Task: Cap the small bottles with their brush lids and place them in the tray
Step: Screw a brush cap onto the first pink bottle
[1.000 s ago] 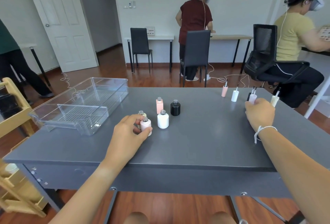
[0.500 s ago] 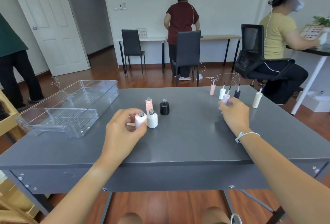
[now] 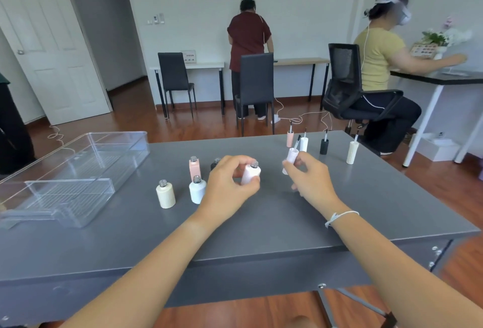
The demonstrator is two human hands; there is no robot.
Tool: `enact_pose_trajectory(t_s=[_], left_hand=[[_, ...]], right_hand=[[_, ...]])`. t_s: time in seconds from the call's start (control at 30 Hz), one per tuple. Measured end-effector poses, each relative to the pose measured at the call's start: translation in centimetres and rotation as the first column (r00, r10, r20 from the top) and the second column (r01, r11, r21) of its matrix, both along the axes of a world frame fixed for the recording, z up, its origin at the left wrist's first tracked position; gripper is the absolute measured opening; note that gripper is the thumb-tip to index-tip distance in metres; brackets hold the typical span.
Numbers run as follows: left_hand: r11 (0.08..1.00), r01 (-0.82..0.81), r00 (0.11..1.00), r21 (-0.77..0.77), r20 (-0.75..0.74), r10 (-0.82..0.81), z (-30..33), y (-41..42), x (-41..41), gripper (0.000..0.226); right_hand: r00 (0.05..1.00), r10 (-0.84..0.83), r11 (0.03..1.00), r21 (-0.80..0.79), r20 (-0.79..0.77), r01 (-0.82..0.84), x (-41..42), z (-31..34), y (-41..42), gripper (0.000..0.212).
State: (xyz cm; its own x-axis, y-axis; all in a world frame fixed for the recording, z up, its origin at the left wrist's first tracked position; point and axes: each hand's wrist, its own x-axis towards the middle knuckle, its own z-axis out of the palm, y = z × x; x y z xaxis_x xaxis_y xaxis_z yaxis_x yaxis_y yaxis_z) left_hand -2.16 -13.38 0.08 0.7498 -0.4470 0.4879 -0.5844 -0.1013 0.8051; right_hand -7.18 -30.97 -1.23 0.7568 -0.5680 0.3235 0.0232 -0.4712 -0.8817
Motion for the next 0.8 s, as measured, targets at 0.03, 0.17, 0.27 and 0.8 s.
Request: enact_pose_trajectory(t_s=[0.03, 0.17, 0.27, 0.8], left_hand=[[1.0, 0.012, 1.0, 0.014, -0.002, -0.012, -0.2, -0.6, 0.3, 0.026], [0.997, 0.051, 0.999, 0.053, -0.019, -0.05, -0.8, -2.4, 1.3, 0.027], [0.998, 0.044, 0.998, 0.048, -0.057, -0.042, -1.3, -3.2, 1.9, 0.023], [0.996, 0.047, 0.974, -0.071, -0.219, -0.062, -1.9, -3.1, 2.4, 0.032]], right_hand=[[0.999, 0.029, 1.0, 0.009, -0.018, -0.029, -0.1, 0.0, 0.0, 0.012], [0.992, 0.129, 0.991, 0.049, -0.013, -0.129, -0.2, 0.2, -0.2, 0.013], [0.986, 0.166, 0.984, 0.067, 0.006, -0.166, -0.3, 0.4, -0.6, 0.023], [0.951, 0.046, 0.948, 0.287, 0.307, -0.139, -1.0, 1.5, -1.0, 0.021]])
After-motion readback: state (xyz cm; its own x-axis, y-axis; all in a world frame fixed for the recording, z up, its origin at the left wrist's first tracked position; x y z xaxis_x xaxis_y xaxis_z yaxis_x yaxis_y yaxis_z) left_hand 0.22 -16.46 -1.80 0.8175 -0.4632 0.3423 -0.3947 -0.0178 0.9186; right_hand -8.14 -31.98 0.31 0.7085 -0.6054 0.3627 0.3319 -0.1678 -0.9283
